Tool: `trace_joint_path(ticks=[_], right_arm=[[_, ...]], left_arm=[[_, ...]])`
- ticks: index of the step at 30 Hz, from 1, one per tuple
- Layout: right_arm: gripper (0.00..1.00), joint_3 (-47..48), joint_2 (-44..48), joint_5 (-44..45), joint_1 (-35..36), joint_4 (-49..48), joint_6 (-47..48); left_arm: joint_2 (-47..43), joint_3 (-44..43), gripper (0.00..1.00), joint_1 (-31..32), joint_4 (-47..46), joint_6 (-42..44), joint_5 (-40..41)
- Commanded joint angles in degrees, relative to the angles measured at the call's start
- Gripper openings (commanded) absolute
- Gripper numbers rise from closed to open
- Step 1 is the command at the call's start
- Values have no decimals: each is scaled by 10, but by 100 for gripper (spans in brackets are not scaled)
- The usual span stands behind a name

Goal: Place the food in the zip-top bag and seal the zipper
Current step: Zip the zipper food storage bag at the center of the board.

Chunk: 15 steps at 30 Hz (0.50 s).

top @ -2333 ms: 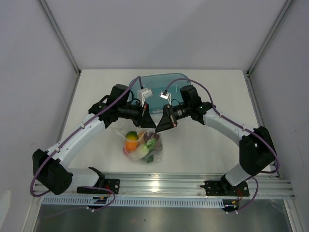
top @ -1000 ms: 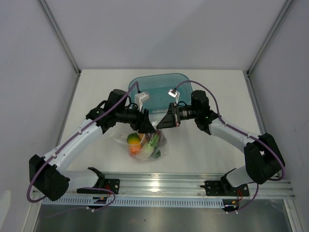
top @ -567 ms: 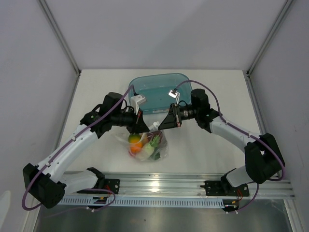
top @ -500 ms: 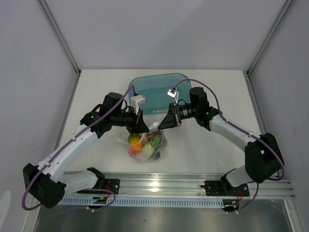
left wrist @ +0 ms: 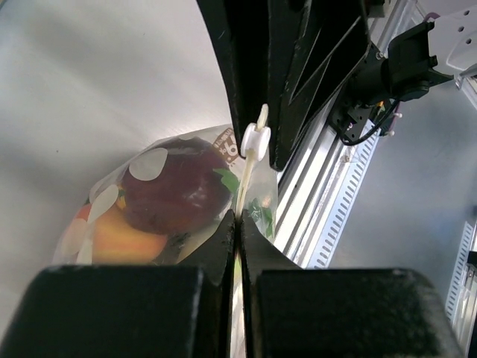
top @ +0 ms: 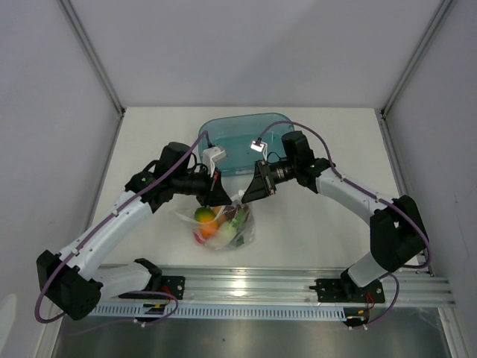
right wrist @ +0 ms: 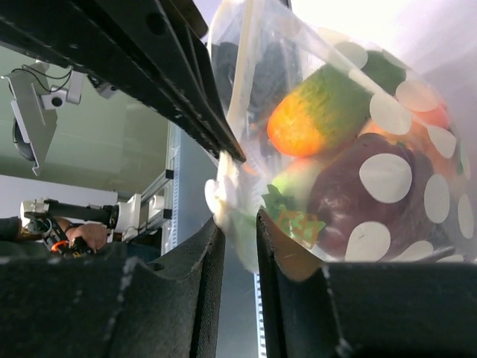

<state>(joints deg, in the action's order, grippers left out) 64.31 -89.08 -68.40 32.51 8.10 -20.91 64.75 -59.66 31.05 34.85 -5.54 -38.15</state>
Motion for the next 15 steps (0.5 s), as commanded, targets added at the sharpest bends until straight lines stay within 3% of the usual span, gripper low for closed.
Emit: trace_joint_path(ticks=[1,5,6,7,8,15], right_arm=[[25,27,-9,-13,11,8,19],[0,25,-13,2,13,-4,12],[0,26,-13,5,13,-8,9],[0,25,-12,6,13,-12,7],[0,26,-9,12,13,-12,6],[0,27,4,22,18,5,34]], left_arm=[[-4,-11,1,-4,-18,-2,-16],[-6,-12,1,-5,-22,-1,-25],[-7,-12,6,-6,-22,-1,-26],[-7,-12,24,-9,-24,-6,-25],[-8,-12,30,-12,-28,-10,-28],[27,-27,49,-48,-65,-71,-101]])
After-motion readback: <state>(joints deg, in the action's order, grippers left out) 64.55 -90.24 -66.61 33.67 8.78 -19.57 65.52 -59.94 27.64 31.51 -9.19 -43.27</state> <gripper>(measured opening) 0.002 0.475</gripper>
